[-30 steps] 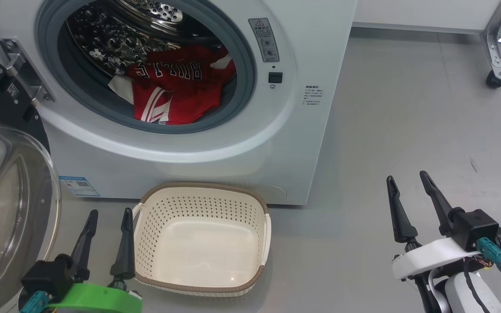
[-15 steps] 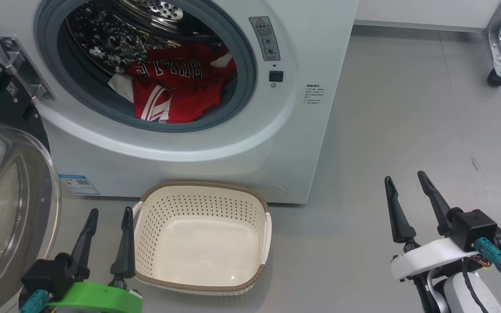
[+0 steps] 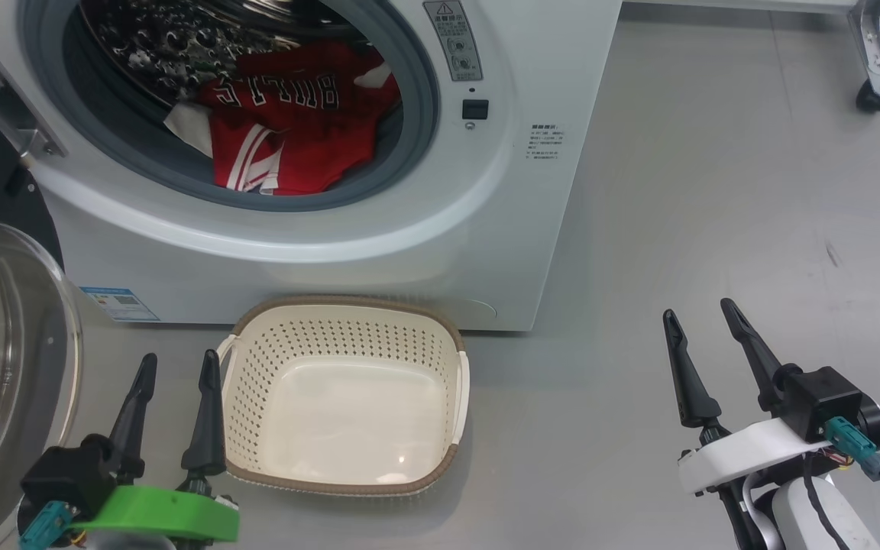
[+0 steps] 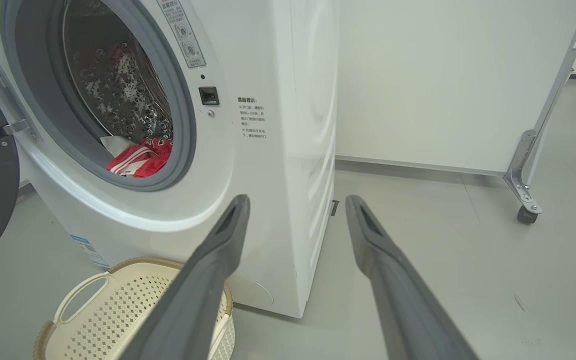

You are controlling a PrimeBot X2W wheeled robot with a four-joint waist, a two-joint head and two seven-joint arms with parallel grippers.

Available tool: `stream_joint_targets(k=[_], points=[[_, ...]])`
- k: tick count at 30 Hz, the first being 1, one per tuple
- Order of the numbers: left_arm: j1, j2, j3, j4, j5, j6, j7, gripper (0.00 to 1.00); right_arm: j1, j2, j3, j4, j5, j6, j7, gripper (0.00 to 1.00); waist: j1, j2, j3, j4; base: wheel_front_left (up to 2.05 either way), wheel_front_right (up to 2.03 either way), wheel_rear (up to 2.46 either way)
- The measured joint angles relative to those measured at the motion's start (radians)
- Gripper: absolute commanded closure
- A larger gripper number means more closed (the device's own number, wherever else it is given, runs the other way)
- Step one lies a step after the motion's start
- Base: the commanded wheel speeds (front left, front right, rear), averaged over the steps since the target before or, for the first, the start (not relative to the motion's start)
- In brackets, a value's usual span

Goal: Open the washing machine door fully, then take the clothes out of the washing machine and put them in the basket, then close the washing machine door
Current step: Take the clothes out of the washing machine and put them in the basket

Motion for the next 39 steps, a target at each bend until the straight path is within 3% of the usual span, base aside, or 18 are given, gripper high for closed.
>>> stream_joint_targets(k=[12, 20, 39], points=[[-0.13, 0.034, 0.011, -0.017, 0.044, 0.039, 0.06, 0.0, -0.035, -0.001, 0.006, -0.035, -0.001, 0.005, 0.0, 0.0, 0.0, 0.0, 0.13, -0.047, 0.0, 0.0, 0.0], [-0.283, 0.09, 0.065, -0.007, 0.056, 0.078, 0.139, 0.0, -0.086, 0.008, 0.005, -0.061, -0.007, 0.01, 0.0, 0.0, 0.0, 0.0, 0.232, -0.097, 0.0, 0.0, 0.0], [-0.637, 0.223, 0.131, 0.154, 0.093, 0.158, 0.382, 0.0, -0.176, 0.043, 0.019, -0.069, 0.001, 0.025, 0.0, 0.0, 0.0001, 0.0, 0.423, -0.24, 0.0, 0.0, 0.0]])
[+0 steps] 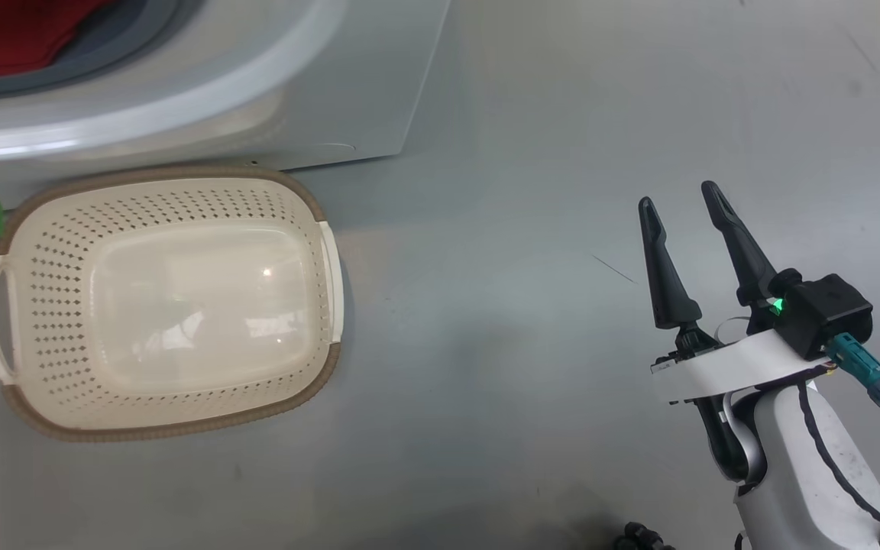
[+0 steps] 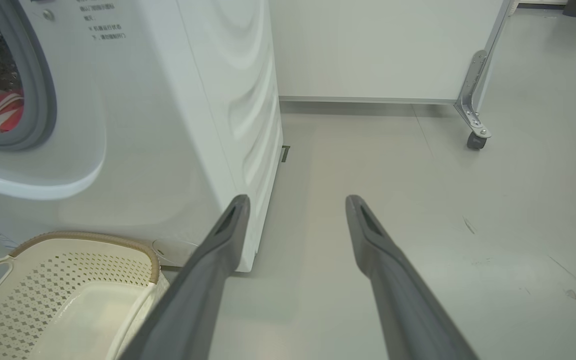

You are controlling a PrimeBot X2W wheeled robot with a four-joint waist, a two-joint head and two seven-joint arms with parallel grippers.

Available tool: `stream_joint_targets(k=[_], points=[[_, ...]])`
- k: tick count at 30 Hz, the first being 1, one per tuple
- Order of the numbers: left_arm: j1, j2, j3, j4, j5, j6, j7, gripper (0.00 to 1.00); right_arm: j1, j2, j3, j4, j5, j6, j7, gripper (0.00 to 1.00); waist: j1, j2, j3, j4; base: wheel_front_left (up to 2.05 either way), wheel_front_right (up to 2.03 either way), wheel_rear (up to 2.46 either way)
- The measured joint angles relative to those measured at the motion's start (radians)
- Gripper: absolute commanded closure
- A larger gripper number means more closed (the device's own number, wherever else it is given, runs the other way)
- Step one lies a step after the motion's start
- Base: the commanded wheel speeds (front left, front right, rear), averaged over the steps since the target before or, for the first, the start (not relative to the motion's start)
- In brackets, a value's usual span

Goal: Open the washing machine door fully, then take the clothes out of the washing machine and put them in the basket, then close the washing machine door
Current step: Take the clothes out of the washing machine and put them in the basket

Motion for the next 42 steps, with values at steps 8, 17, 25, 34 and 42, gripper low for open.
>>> stream_joint_targets(k=[8, 17, 25, 34, 42], points=[[-0.124, 0.045, 0.004, 0.091, 0.03, 0.018, 0.075, 0.0, -0.018, 0.006, 0.0, 0.002, 0.002, 0.002, 0.0, 0.0, 0.0, 0.0, 0.053, -0.045, 0.0, 0.0, 0.0], [-0.201, 0.087, 0.038, 0.199, 0.058, 0.039, 0.143, 0.0, -0.037, 0.012, 0.012, 0.007, 0.003, 0.01, 0.0, 0.0, -0.0001, 0.0, 0.089, -0.079, 0.0, 0.0, 0.0], [-0.279, 0.116, 0.055, 0.269, 0.075, 0.043, 0.167, 0.0, -0.05, 0.017, 0.02, 0.009, 0.007, 0.011, 0.0, 0.0, -0.0001, 0.0, 0.122, -0.109, 0.0, 0.0, 0.0], [-0.328, 0.116, 0.021, 0.32, 0.101, 0.043, 0.171, 0.0, -0.053, 0.019, 0.017, 0.013, 0.011, 0.018, 0.0, 0.0, -0.0001, 0.0, 0.134, -0.122, 0.0, 0.0, 0.0], [-0.364, 0.117, 0.008, 0.365, 0.12, 0.049, 0.171, 0.63, -0.06, 0.021, 0.021, 0.02, 0.011, 0.019, 0.0, 0.0, -0.0001, 0.0, 0.138, -0.128, 0.0, 0.0, 0.0]])
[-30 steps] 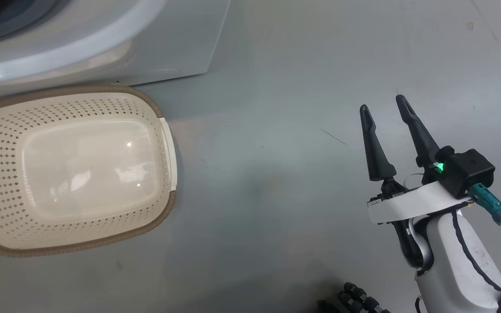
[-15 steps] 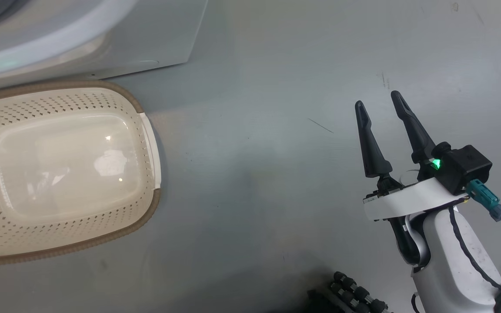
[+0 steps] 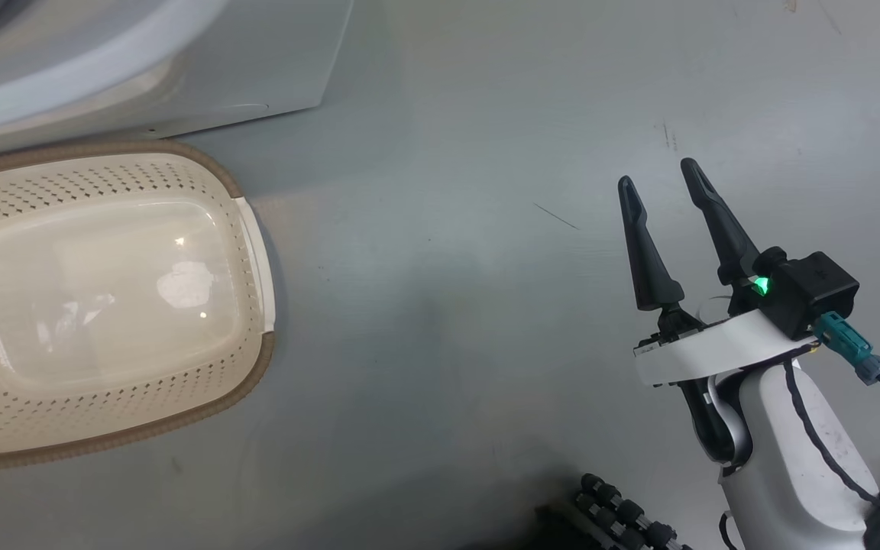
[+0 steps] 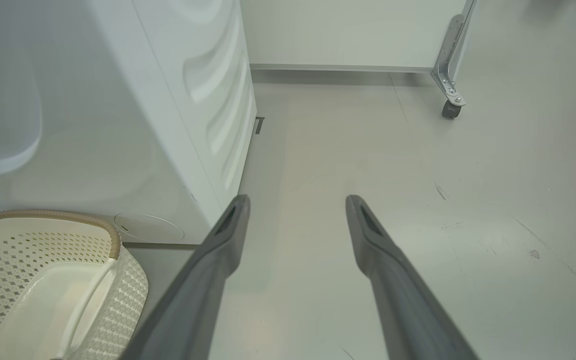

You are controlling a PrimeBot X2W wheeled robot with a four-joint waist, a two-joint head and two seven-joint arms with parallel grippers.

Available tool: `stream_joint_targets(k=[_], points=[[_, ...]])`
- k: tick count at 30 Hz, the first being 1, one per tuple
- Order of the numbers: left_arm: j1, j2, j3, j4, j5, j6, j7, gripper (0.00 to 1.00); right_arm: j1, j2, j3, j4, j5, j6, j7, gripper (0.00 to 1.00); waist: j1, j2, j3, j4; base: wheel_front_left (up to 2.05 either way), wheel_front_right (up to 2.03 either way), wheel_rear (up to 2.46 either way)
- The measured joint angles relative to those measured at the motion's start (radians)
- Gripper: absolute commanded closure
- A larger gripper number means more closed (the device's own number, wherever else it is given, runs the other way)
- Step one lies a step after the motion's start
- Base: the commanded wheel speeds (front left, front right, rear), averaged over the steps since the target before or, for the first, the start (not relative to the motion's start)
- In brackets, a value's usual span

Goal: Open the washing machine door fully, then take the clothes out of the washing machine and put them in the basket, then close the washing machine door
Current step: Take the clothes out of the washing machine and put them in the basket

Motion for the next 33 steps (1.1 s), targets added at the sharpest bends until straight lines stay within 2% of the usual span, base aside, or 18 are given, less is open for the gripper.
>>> stream_joint_targets(k=[1, 7, 14, 22, 25, 33], points=[[-0.003, 0.0, -0.001, 0.004, 0.0, 0.0, 0.0, 1.0, -0.002, 0.0, 0.0, 0.001, 0.0, 0.0, 0.0, 0.0, 0.0001, 0.0, 0.0, 0.0, 0.0, 0.0, 0.0], [-0.016, -0.002, -0.008, 0.021, 0.0, 0.0, -0.01, 1.0, -0.008, 0.001, -0.004, 0.002, 0.0, 0.0, 0.0, 0.0, 0.0, 0.0, 0.0, 0.0, 0.0, 0.0, 0.0], [-0.019, -0.023, -0.011, 0.061, -0.002, -0.011, -0.068, 1.0, -0.008, 0.001, -0.016, 0.012, 0.0, 0.0, 0.0, 0.0, 0.0, 0.0, -0.019, 0.014, 0.0, 0.0, 0.0], [-0.007, -0.085, -0.032, 0.08, -0.01, -0.046, -0.184, 1.0, -0.009, 0.001, -0.043, 0.024, -0.011, 0.0, 0.0, 0.0, 0.0, 0.0, -0.069, 0.039, 0.0, 0.0, 0.0], [0.025, -0.134, -0.045, 0.086, -0.022, -0.069, -0.24, 1.0, -0.009, 0.001, -0.05, 0.036, -0.023, 0.0, 0.0, 0.0, 0.0, 0.0, -0.103, 0.059, 0.0, 0.0, 0.0], [0.101, -0.203, -0.078, 0.109, -0.04, -0.113, -0.345, 1.0, -0.003, -0.013, -0.071, 0.058, -0.041, 0.0, 0.0, 0.0, 0.0, 0.0, -0.185, 0.109, 0.0, 0.0, 0.0]])
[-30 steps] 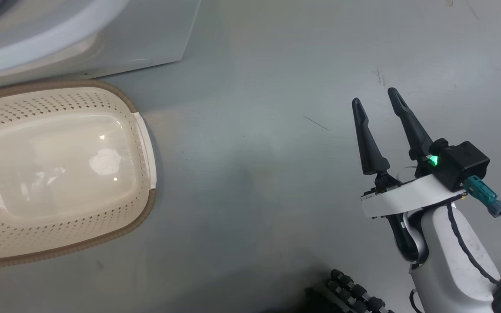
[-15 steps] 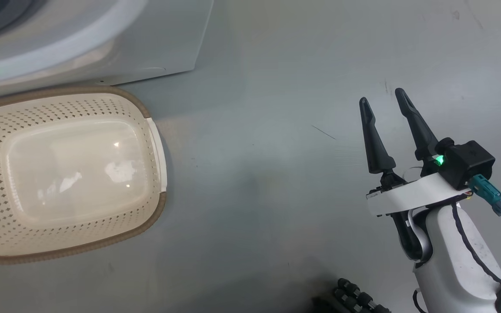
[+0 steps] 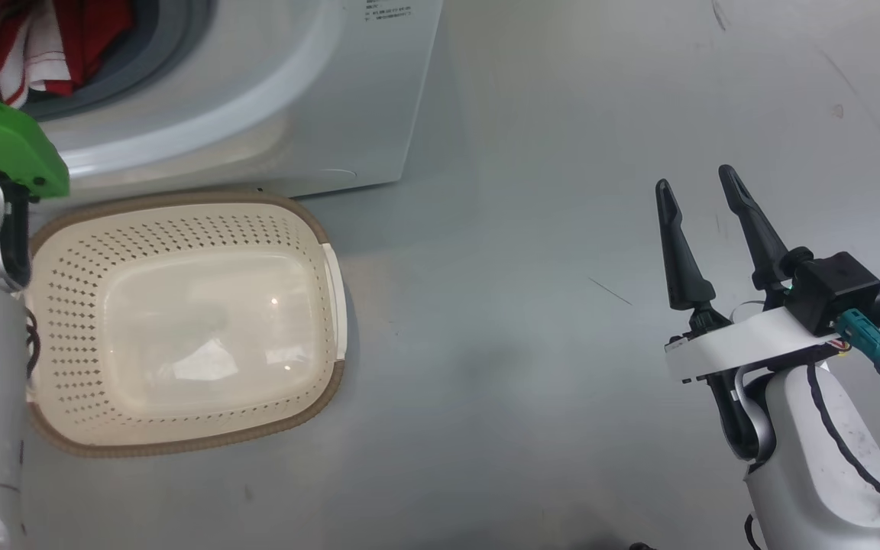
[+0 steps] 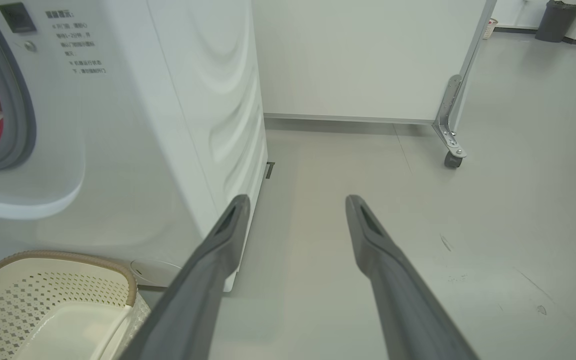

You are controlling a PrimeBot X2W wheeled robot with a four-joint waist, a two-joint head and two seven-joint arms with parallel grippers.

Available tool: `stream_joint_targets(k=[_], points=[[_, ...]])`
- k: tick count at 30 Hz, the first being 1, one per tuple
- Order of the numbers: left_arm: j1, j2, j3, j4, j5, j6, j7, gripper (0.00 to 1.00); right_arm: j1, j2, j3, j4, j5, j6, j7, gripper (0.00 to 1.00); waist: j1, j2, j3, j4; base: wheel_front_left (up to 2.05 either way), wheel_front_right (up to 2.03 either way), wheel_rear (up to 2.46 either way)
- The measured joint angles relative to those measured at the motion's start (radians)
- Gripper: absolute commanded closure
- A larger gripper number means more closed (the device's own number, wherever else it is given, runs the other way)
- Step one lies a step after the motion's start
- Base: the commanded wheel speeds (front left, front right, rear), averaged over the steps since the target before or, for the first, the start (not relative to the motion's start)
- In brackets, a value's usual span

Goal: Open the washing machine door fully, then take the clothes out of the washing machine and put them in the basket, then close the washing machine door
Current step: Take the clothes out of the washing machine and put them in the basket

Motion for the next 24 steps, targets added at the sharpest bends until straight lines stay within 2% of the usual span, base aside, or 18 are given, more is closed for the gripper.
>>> stream_joint_targets(k=[10, 24], points=[[0.098, -0.052, -0.036, 0.004, -0.008, -0.052, -0.087, 1.0, 0.053, -0.01, -0.009, 0.025, -0.006, 0.003, 0.0, 0.0, 0.0, 0.0, -0.101, 0.071, 0.0, 0.0, 0.0], [0.243, -0.07, -0.064, -0.066, -0.009, -0.08, -0.187, 1.0, 0.117, -0.011, -0.003, 0.049, -0.014, 0.007, 0.0, 0.0, -0.0001, 0.0, -0.246, 0.17, 0.0, 0.0, 0.0]])
